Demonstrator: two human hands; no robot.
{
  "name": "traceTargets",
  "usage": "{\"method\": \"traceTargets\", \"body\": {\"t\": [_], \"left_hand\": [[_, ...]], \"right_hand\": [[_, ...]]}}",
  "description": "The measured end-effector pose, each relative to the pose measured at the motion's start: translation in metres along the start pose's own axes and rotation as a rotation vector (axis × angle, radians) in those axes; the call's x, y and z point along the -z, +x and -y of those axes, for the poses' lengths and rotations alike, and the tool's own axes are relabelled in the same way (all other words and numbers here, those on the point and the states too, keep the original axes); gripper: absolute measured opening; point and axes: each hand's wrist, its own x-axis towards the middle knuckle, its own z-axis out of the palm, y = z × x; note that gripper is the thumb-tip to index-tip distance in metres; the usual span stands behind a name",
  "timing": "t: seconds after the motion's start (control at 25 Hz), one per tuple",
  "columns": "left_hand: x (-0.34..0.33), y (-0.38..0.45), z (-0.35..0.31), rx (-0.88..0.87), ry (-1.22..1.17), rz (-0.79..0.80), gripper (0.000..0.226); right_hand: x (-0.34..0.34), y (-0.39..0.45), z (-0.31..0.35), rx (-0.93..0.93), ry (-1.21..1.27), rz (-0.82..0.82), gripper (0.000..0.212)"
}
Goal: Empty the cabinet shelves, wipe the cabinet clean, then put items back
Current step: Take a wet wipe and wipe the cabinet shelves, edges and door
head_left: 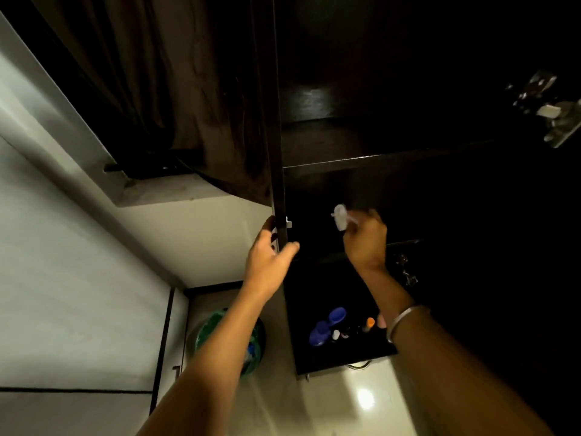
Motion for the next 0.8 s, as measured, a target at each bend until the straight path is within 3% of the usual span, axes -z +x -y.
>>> {"method": "traceTargets", "body": {"t": [0.12, 0.2, 0.28, 0.36, 0.44, 0.6, 0.68, 0.72, 0.8], "left_hand": [[-0.008, 0.005, 0.012, 0.034, 0.185, 0.007, 0.039], [-0.014, 0.008, 0.018, 0.061, 0.255, -0.033, 0.024], [-0.020, 0.012, 0.019, 0.065, 0.345, -0.114, 0.016], [-0.024, 0.014, 0.021, 0.033, 0.422, -0.171, 0.029], [-0.026, 0.013, 0.020, 0.035, 0.440, -0.188, 0.033], [-0.035, 0.012, 0.015, 0.106, 0.376, -0.207, 0.026], [-0.036, 0.011, 0.016, 0.110, 0.344, -0.209, 0.027], [-0.036, 0.011, 0.017, 0.116, 0.322, -0.204, 0.028], [-0.036, 0.012, 0.019, 0.133, 0.305, -0.205, 0.035]], "right_hand": [[-0.022, 0.002, -0.033, -0.014, -0.361, 0.150, 0.050], [-0.049, -0.032, -0.028, 0.118, -0.497, 0.256, 0.064], [-0.064, -0.060, -0.011, 0.369, -0.411, 0.401, 0.064], [-0.056, -0.056, -0.016, 0.593, -0.299, 0.488, 0.047], [-0.031, -0.029, -0.049, 0.687, -0.313, 0.359, 0.030], [0.024, 0.047, -0.112, 0.209, -0.612, 0.146, 0.016], [0.013, 0.048, -0.099, 0.004, -0.533, 0.115, 0.025], [-0.002, 0.035, -0.081, -0.026, -0.455, 0.102, 0.030], [-0.045, -0.006, -0.035, 0.124, -0.250, 0.173, 0.027]]}}
